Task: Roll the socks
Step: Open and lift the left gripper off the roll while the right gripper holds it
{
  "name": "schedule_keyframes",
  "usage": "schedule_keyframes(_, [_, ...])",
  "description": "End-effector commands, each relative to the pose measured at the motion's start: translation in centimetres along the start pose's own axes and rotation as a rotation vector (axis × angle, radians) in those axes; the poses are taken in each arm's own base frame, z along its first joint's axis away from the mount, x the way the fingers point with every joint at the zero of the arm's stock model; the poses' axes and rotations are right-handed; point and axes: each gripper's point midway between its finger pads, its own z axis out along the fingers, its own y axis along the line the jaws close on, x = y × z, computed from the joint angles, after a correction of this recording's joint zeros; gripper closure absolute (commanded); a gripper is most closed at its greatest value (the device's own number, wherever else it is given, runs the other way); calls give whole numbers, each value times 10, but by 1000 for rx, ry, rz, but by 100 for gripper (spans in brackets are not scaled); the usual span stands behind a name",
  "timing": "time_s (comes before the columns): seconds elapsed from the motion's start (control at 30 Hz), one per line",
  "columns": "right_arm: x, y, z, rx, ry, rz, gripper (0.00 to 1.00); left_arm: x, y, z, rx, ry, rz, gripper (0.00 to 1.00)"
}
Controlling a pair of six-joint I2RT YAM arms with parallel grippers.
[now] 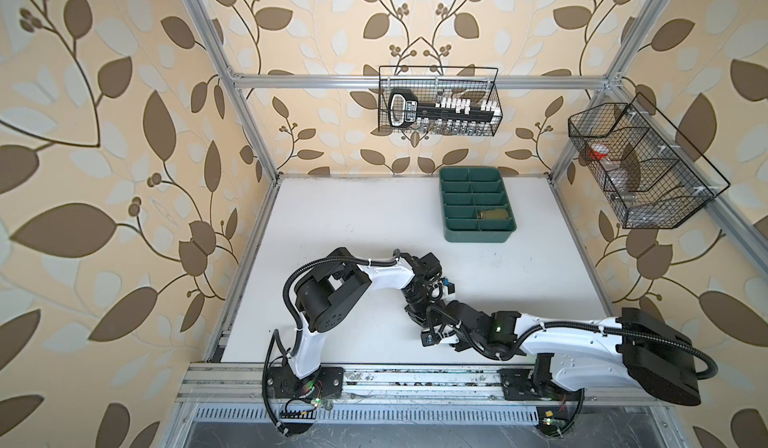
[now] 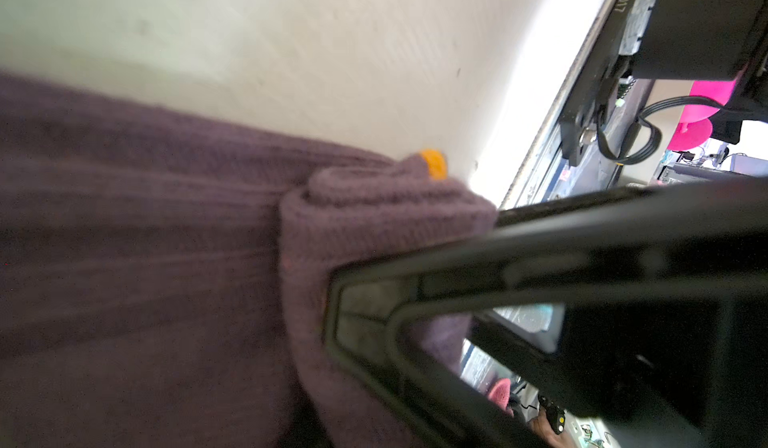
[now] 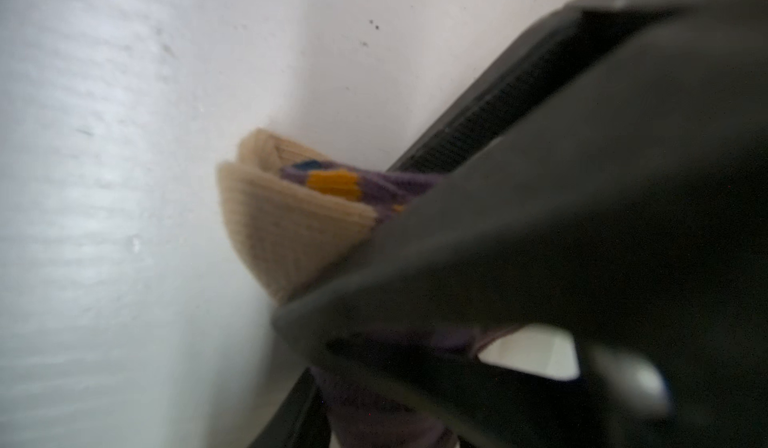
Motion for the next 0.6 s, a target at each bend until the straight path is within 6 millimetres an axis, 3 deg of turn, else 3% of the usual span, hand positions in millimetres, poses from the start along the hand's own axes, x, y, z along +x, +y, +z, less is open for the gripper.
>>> schedule_keyframes(0.0, [1,23,8,-100,0,-15,69,19,39,16,-154,54,-45,71])
schedule_keyframes(0.23, [2,33,14,-155,22,-10,97,10,31,4,-164,3,-7,65])
schedule_keyframes(0.37, [2,35,15,-176,29,5,100,5,26,-9,-199,-41,16,55])
schedule_keyframes(0.5, [-1,40,13,-208,12,16,100,-9,17,-46,-270,-166,58,37])
schedule_keyframes(0.57, [-3,42,13,-233,7,27,100,-19,13,-75,-307,-262,74,30])
